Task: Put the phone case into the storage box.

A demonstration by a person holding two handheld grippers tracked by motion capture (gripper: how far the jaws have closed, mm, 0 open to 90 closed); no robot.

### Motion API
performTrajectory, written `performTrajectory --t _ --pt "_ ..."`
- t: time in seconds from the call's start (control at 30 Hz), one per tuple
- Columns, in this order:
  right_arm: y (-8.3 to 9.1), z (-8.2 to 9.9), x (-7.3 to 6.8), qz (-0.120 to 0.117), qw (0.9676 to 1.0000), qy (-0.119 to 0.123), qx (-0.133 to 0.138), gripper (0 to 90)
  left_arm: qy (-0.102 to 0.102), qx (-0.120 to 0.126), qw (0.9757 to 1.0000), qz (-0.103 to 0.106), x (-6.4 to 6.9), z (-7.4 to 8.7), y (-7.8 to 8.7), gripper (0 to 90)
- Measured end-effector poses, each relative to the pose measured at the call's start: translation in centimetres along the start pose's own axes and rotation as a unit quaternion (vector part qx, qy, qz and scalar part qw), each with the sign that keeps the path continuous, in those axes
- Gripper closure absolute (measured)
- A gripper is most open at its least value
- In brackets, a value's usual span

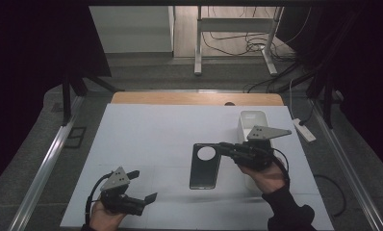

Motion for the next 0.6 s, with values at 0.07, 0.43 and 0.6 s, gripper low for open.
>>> performTrajectory --t 0.07,0.43,0.6 --pt "0.2 -0.1 0.3 0.002 1.0 0.001 -0.001 80.3 0.008 -0.005 0.9999 -0.009 -0.4 0.7 0.4 0.9" --pt "1.0 -1.1 1.5 0.016 0.9998 0.009 0.002 80.3 0.019 -0.001 0.9988 -0.046 -1.8 2.0 2.2 0.4" --pt "1.3 -1.3 2.2 0.022 0.9997 0.006 0.006 80.3 0.029 -0.006 0.998 -0.056 -2.4 2.7 2.7 0.0"
Point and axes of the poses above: each handheld gripper's, and its own axes: y roughly backward along the jaws, z roughly out of its underside, x roughly to its right, the point moved 6 cm from there along -y, roughly forward along the jaws, and after that the axes turned 8 degrees about -z, right-handed, at the moved point
